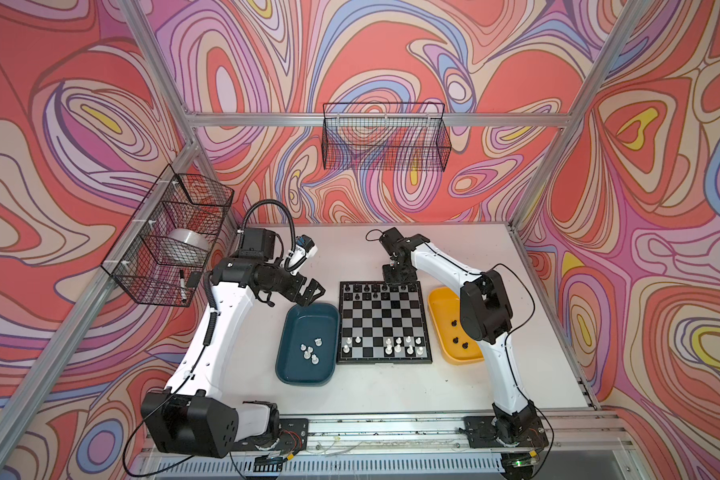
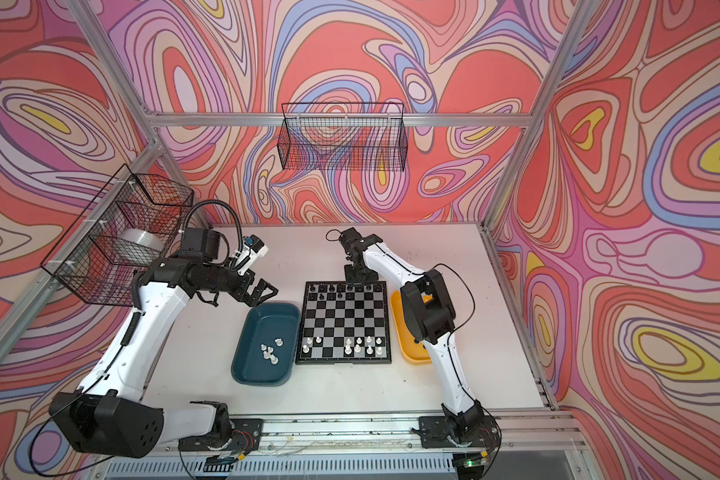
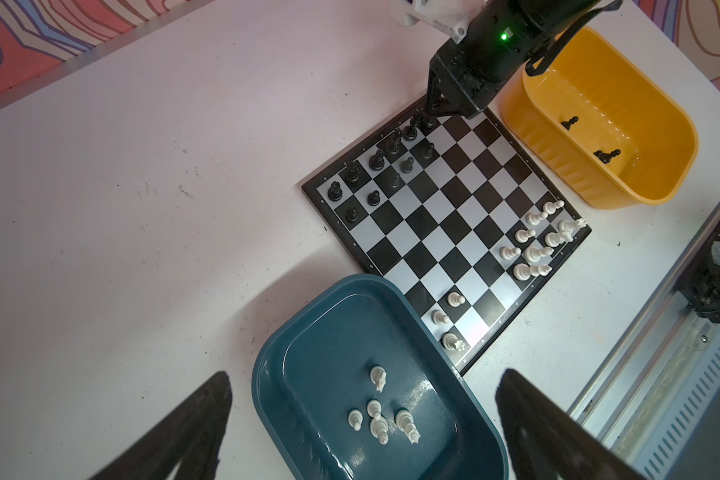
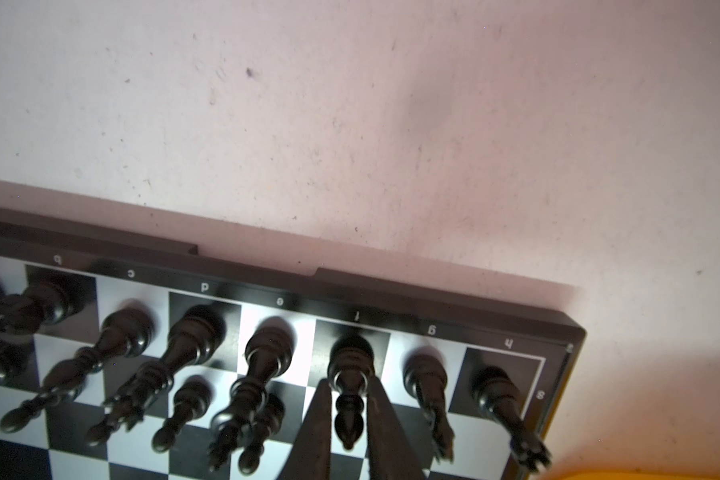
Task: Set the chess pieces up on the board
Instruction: 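Lower the black piece onto the empty far-row square and open the right gripper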
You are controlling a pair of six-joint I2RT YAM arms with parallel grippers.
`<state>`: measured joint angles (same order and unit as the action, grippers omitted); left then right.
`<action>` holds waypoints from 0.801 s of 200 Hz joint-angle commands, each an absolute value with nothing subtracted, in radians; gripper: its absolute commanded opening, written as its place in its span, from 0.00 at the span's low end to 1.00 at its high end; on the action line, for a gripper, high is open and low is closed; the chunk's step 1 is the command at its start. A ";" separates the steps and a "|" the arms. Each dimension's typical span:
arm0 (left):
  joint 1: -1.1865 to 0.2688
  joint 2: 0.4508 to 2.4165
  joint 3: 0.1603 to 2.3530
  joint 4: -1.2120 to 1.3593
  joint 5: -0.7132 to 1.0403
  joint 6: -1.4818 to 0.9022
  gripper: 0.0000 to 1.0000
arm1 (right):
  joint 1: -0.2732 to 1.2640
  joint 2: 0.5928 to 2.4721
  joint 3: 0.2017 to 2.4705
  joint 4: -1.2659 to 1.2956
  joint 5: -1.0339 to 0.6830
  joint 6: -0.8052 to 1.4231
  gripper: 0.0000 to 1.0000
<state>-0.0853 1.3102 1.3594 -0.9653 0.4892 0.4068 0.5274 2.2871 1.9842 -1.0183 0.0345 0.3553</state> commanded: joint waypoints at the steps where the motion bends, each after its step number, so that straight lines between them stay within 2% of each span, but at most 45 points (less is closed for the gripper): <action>1: -0.089 1.292 1.355 -0.992 0.491 0.403 1.00 | 0.535 2.308 2.011 -1.029 0.047 0.347 0.19; 160: -0.089 1.279 1.353 -0.991 0.490 0.402 1.00 | 0.535 2.214 2.053 -1.060 0.046 0.343 0.23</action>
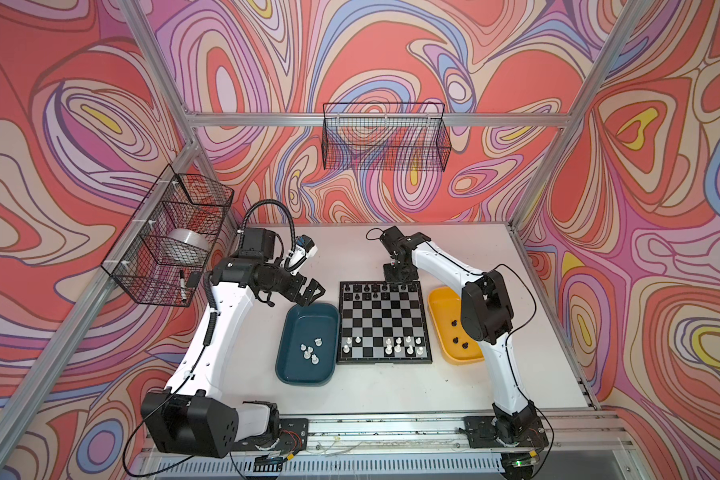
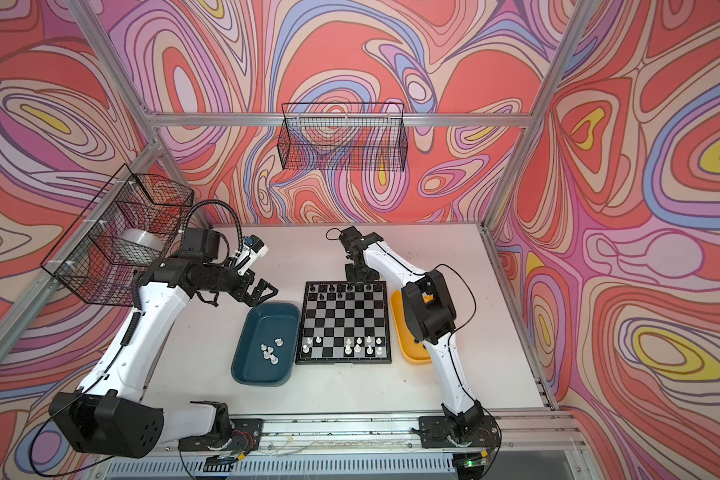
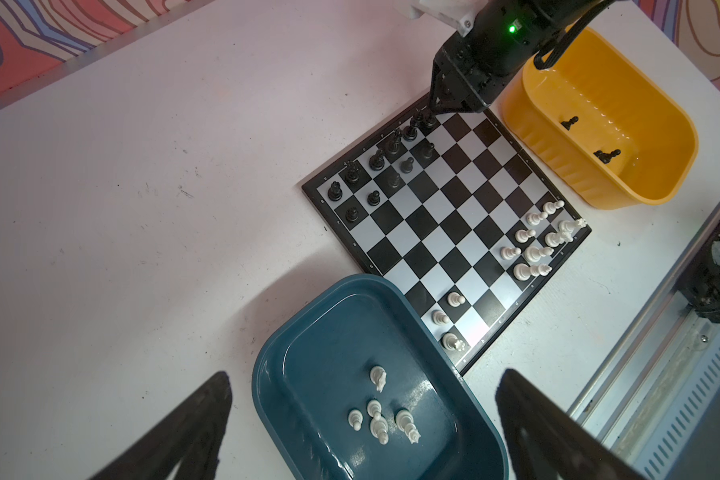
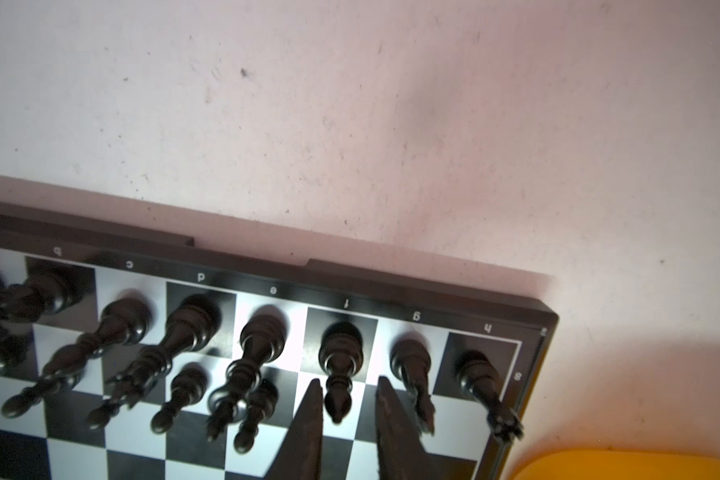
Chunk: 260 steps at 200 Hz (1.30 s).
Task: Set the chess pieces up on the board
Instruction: 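Lower the black piece onto the empty far-row square and open the right gripper, then move the right gripper back into the yellow tray over a black pawn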
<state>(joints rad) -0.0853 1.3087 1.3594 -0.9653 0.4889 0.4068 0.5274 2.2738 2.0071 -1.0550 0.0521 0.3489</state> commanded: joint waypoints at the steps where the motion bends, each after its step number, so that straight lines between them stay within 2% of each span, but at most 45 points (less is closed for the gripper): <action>1: -0.089 1.279 1.353 -0.991 0.490 0.403 1.00 | 0.535 2.213 2.053 -1.061 0.045 0.343 0.23; 85: -0.089 1.274 1.355 -1.005 0.490 0.424 1.00 | 0.535 2.077 2.007 -1.072 0.042 0.366 0.22; 145: -0.112 1.316 1.400 -1.087 0.541 0.496 1.00 | 0.514 1.781 1.628 -1.057 0.107 0.441 0.21; 189: -0.222 1.360 1.413 -1.132 0.507 0.549 0.99 | 0.404 1.562 1.302 -0.989 0.071 0.499 0.21; 218: -0.262 1.381 1.416 -1.124 0.490 0.544 0.99 | 0.325 1.508 1.170 -0.927 0.033 0.502 0.21; 260: -0.288 1.389 1.413 -1.114 0.473 0.525 0.99 | 0.276 1.505 1.093 -0.881 0.005 0.490 0.21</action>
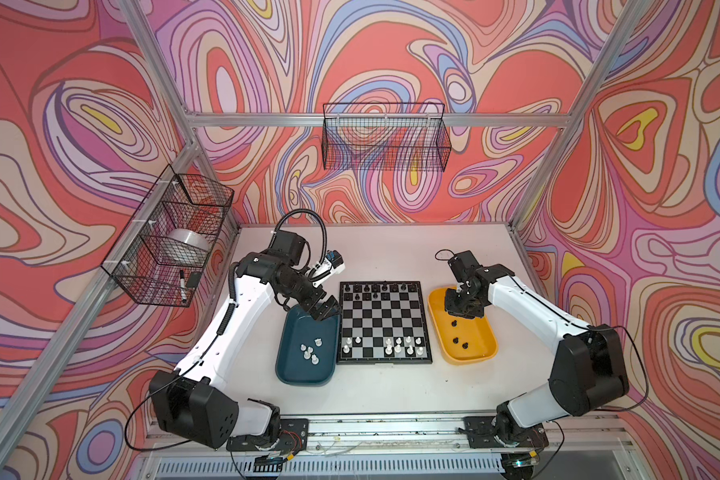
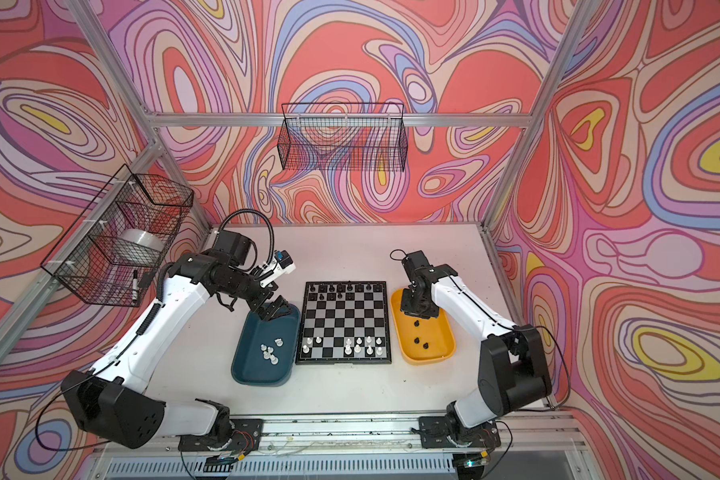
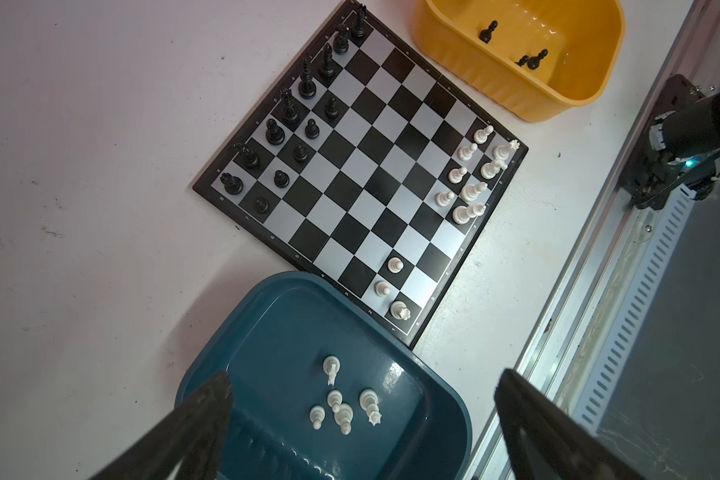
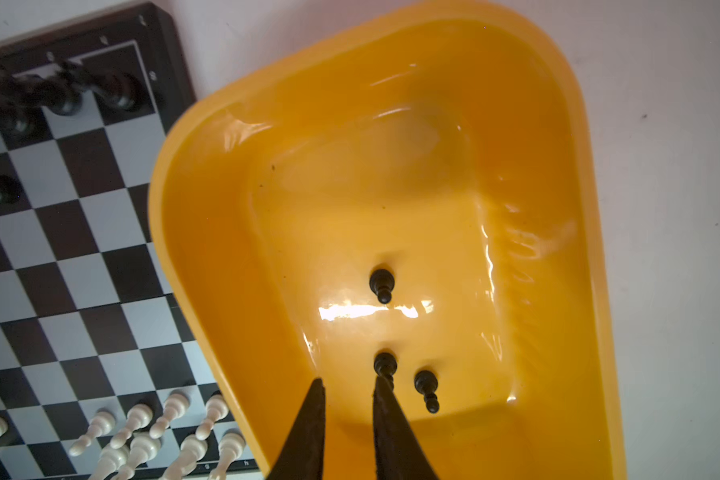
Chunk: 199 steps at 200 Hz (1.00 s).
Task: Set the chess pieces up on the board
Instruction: 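Move the right gripper back into the yellow tray over a black pawn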
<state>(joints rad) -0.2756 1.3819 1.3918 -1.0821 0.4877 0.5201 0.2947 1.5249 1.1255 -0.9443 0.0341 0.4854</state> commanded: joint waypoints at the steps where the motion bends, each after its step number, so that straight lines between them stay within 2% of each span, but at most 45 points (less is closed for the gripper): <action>1: -0.287 1.389 1.412 -1.114 0.473 0.524 0.99 | 0.275 1.505 1.092 -0.880 0.005 0.490 0.21; 199: -0.292 1.365 1.370 -1.091 0.436 0.511 0.99 | 0.244 1.648 1.042 -0.803 0.055 0.456 0.22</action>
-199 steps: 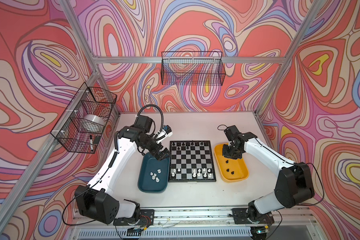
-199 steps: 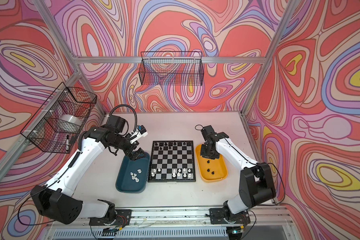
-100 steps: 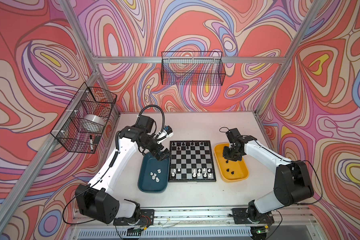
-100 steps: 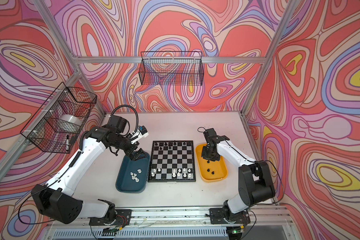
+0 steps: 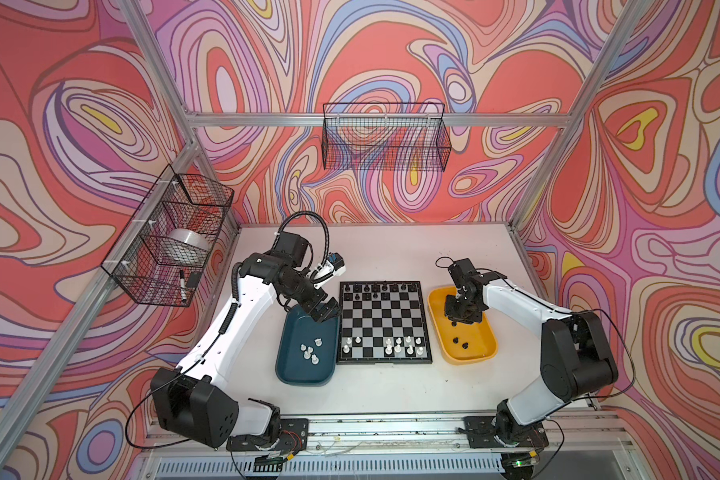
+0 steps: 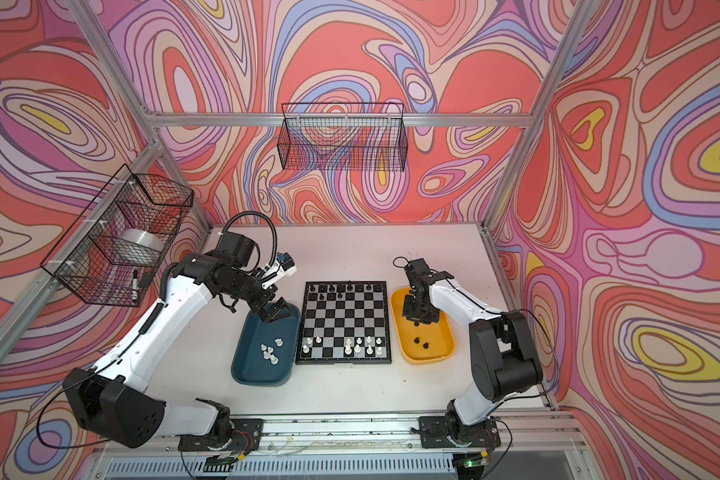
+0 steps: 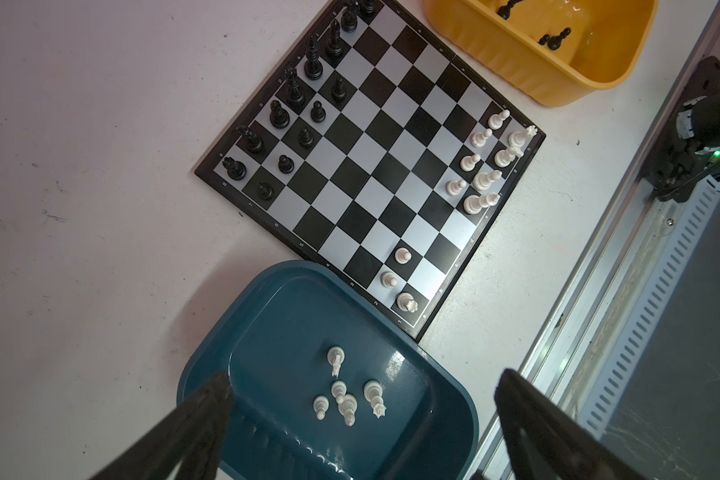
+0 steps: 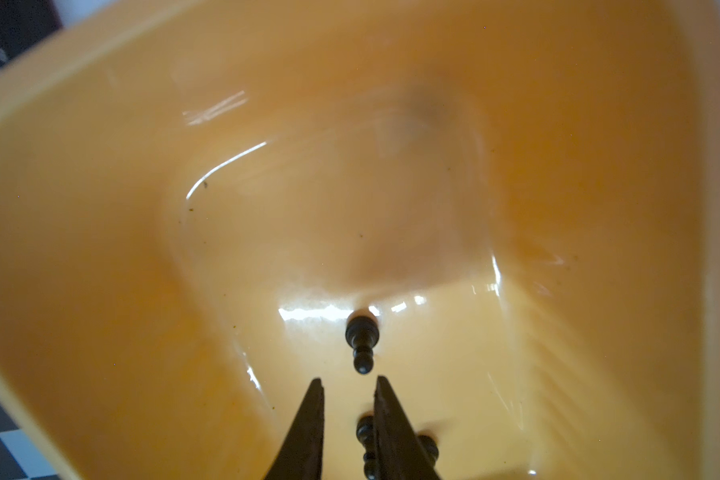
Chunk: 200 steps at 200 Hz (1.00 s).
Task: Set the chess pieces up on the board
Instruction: 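Move the right gripper back into the yellow tray over a black pawn, then lower the right gripper onto a black pawn and close on it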
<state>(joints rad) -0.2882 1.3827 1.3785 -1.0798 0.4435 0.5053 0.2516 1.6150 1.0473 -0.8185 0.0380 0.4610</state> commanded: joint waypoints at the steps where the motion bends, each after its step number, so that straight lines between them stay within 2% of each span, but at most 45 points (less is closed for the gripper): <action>1: -0.292 1.364 1.370 -1.091 0.436 0.510 0.99 | 0.245 1.649 1.042 -0.801 0.054 0.456 0.22; 200: -0.292 1.361 1.367 -1.091 0.422 0.500 0.99 | 0.236 1.709 1.032 -0.758 0.058 0.437 0.15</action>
